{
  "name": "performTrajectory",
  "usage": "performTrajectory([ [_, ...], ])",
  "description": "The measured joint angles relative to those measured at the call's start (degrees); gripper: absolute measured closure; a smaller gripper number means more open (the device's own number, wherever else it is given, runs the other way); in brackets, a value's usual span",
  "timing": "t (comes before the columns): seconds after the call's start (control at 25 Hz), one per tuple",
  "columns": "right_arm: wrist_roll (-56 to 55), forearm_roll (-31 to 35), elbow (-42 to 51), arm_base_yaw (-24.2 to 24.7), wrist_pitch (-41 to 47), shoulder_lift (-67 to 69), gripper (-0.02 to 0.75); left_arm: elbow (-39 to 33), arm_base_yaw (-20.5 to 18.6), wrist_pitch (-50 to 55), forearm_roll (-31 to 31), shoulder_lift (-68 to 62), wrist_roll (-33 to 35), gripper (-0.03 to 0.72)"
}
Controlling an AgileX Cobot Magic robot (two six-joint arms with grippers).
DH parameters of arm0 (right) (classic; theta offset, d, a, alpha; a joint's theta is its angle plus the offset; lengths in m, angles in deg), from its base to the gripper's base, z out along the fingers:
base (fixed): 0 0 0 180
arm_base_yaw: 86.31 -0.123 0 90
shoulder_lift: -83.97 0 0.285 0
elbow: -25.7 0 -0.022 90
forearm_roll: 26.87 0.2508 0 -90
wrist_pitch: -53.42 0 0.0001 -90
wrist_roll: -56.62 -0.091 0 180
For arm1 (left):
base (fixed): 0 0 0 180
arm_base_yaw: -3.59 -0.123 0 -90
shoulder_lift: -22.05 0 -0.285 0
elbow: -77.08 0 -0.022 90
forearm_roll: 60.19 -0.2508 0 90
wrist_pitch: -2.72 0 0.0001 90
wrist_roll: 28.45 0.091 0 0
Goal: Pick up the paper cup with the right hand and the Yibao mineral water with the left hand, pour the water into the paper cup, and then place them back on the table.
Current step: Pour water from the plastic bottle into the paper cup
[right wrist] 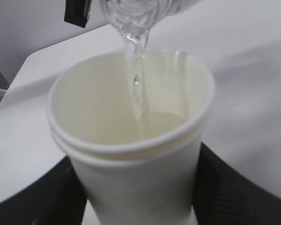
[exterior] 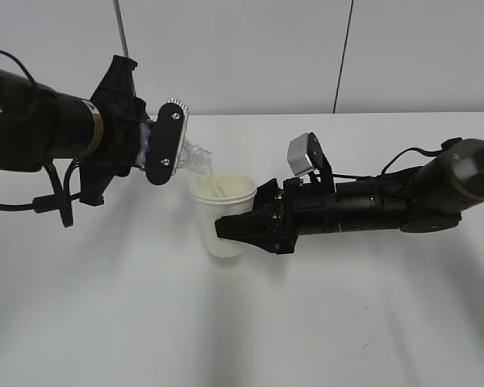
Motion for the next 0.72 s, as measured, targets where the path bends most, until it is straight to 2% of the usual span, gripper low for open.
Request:
performTrajectory([
  [0.6,-0.2,0.0,0.0,0.0,0.1,0.0,0.259,0.0,0.0,0.2,0.0,0.0,-0.1,0.359],
  [0.72,-0.3,0.0,0.0,0.0,0.1,0.0,0.259,0.0,0.0,0.2,-0.1,0.0,-1.8,0.359],
])
